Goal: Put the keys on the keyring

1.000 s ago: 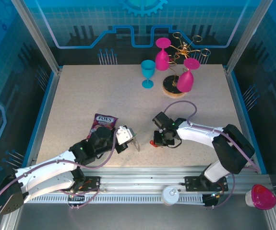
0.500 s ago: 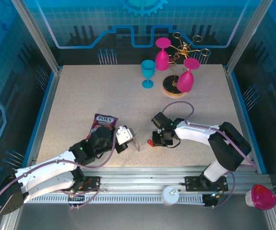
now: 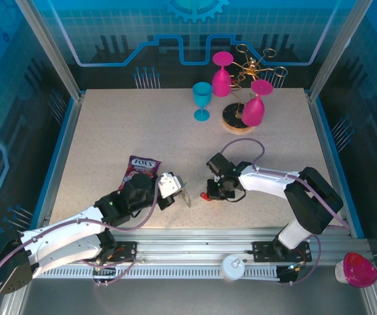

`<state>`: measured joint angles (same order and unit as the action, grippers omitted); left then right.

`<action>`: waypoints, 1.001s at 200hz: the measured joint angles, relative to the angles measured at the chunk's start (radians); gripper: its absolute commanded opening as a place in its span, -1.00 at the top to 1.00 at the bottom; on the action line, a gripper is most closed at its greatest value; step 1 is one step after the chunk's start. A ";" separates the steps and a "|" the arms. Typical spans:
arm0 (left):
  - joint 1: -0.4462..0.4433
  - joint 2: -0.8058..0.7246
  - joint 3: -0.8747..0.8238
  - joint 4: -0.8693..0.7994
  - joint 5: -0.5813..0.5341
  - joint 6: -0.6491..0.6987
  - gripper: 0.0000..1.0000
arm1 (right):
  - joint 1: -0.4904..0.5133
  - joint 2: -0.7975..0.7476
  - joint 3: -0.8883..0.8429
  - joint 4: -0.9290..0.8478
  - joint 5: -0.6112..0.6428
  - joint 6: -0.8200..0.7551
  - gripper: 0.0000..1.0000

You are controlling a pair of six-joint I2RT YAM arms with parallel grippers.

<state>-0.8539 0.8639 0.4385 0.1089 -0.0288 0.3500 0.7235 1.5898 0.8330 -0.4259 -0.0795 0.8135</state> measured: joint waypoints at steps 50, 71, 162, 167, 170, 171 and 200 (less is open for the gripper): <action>0.000 0.000 0.000 0.000 0.000 0.009 1.00 | 0.002 -0.175 -0.041 0.013 0.053 -0.135 1.00; 0.000 0.000 0.000 0.000 0.008 0.023 1.00 | 0.002 -0.318 -0.091 0.061 0.043 -0.271 1.00; 0.000 0.002 -0.037 0.114 0.019 0.133 1.00 | 0.030 -0.592 -0.300 0.373 -0.187 -0.845 1.00; 0.000 0.003 -0.039 0.120 0.019 0.143 1.00 | 0.030 -0.592 -0.300 0.382 -0.196 -0.859 1.00; 0.000 0.005 -0.040 0.126 0.019 0.149 1.00 | 0.030 -0.592 -0.300 0.387 -0.203 -0.867 1.00; 0.000 0.005 -0.042 0.129 0.019 0.150 1.00 | 0.030 -0.592 -0.300 0.389 -0.206 -0.872 1.00; 0.000 0.021 -0.059 0.172 0.031 0.185 1.00 | 0.030 -0.572 -0.297 0.412 -0.269 -0.913 1.00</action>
<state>-0.8539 0.8845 0.3794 0.2806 0.0017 0.5346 0.7536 1.0176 0.5358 -0.0139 -0.3489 -0.0994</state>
